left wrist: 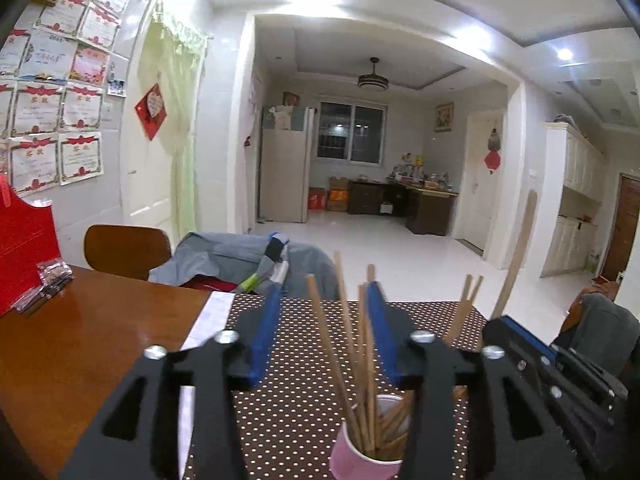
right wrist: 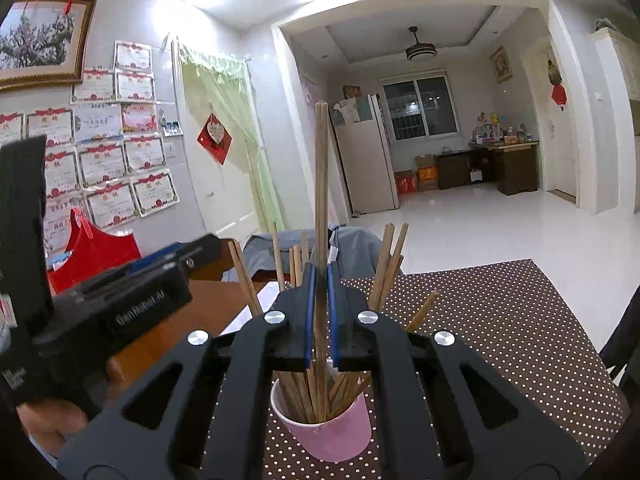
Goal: Organize utensils
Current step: 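Open the right gripper to drop its stick into the pink cup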
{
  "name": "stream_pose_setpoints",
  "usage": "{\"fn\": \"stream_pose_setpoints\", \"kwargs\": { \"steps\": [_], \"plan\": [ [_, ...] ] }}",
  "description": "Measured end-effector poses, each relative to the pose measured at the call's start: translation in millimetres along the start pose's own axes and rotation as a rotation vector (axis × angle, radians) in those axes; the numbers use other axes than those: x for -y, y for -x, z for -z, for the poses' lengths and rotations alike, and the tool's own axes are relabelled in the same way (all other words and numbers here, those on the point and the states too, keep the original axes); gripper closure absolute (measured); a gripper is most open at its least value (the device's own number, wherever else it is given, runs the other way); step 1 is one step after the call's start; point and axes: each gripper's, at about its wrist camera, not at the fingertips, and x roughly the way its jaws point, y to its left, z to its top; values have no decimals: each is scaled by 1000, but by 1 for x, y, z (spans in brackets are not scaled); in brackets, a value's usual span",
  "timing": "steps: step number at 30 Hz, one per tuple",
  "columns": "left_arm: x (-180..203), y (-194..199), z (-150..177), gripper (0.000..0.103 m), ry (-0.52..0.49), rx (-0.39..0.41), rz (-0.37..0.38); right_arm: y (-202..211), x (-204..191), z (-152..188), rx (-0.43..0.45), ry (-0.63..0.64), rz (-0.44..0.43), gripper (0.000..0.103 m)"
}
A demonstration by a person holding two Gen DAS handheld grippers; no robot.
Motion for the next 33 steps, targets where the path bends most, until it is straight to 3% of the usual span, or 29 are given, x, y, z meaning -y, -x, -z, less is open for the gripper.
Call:
{"fn": "stream_pose_setpoints", "kwargs": {
  "steps": [19, 33],
  "plan": [
    [-1, -1, -1, 52, -21, -12, -8, -32, -12, 22, -166, 46, 11, 96],
    [1, -2, 1, 52, -36, -24, -10, -23, -9, 14, -132, 30, 36, 95]
  ]
}}
